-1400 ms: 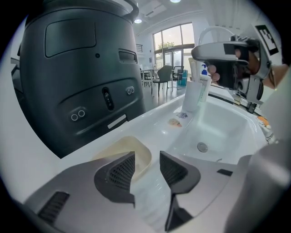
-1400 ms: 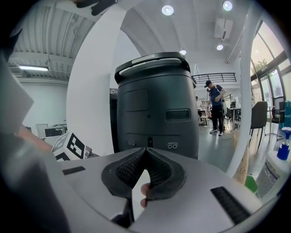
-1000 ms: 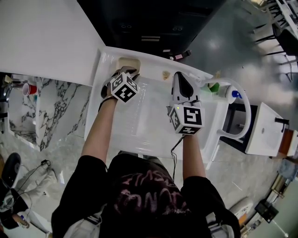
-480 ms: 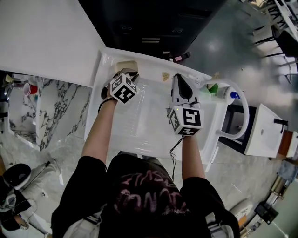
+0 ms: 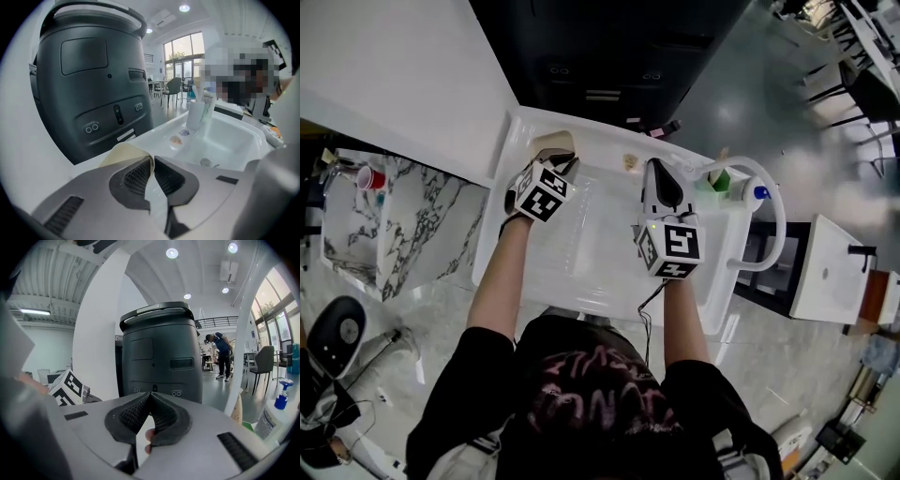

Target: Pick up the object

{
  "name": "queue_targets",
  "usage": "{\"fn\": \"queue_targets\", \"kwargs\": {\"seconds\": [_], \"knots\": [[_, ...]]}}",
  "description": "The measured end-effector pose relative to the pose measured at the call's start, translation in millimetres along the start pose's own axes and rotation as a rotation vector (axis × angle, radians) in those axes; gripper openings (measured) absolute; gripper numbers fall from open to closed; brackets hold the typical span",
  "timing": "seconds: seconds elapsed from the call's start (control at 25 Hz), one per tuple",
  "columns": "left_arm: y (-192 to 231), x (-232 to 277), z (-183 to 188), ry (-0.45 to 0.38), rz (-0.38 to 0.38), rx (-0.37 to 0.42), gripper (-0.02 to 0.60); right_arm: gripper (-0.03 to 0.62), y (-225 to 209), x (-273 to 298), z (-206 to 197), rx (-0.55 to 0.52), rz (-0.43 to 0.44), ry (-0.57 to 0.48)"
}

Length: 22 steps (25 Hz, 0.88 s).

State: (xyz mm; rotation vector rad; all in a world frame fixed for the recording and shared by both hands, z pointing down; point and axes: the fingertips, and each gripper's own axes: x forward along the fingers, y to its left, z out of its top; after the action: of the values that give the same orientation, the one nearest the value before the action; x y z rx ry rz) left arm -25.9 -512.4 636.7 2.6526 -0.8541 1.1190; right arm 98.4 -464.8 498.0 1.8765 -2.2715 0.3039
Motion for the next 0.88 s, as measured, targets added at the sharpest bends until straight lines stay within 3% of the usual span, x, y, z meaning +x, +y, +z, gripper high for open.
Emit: {"fn": "queue_targets", "kwargs": {"seconds": [0.88], "knots": [[-27.9,-145.5,47.2,-0.239,0.195,-0.099,0.038,0.015,25.3,-68.9,36.0,-0.006,0.046,-0.095]]}}
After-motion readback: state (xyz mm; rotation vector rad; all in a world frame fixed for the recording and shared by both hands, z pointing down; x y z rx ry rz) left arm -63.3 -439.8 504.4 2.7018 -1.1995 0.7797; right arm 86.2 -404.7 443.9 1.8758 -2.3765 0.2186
